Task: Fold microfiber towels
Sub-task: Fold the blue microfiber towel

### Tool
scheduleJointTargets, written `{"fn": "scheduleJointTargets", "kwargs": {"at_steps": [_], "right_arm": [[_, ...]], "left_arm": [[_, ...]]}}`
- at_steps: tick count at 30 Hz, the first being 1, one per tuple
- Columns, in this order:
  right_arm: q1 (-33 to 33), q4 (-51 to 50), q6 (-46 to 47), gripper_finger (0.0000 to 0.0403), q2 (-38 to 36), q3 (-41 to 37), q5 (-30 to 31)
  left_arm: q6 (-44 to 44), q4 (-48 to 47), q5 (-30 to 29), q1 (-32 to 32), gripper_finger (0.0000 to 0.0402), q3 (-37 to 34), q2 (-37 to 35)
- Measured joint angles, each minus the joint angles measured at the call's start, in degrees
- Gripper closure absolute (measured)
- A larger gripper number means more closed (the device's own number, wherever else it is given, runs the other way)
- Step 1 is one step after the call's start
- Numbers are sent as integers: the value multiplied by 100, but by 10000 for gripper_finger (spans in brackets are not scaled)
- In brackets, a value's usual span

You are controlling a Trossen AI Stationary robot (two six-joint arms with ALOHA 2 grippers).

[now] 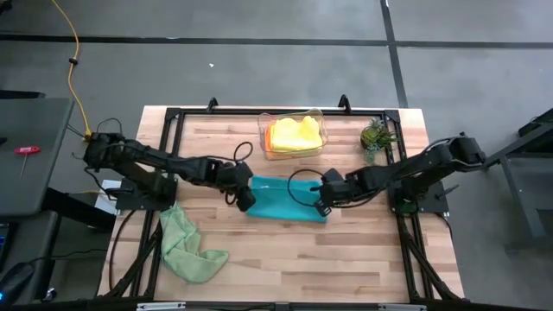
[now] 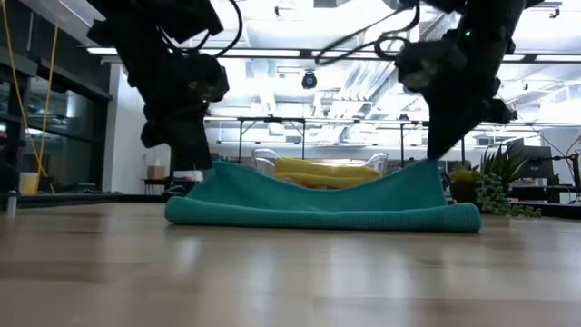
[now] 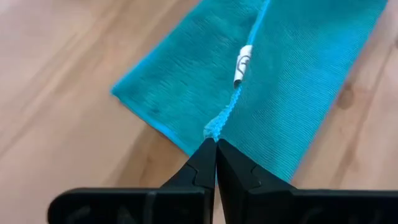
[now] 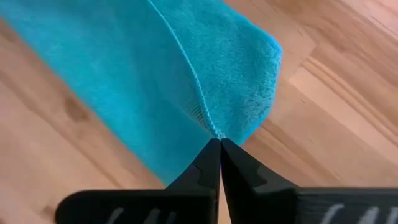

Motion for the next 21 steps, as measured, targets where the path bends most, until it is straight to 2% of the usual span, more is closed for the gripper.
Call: {"fn": "scheduleJointTargets", "kwargs": {"at_steps": [5,14,21], "right_arm": [[-89,10,144,403,273,-2,116],[-90,79,550,403,396,0,520],[-90,55,690,403,393,0,709]], "left_arm": [[70,60,-162,199,401,2,128],[71,662,-111,249,401,4,681],[32,717,-426,264,401,5,563]]}}
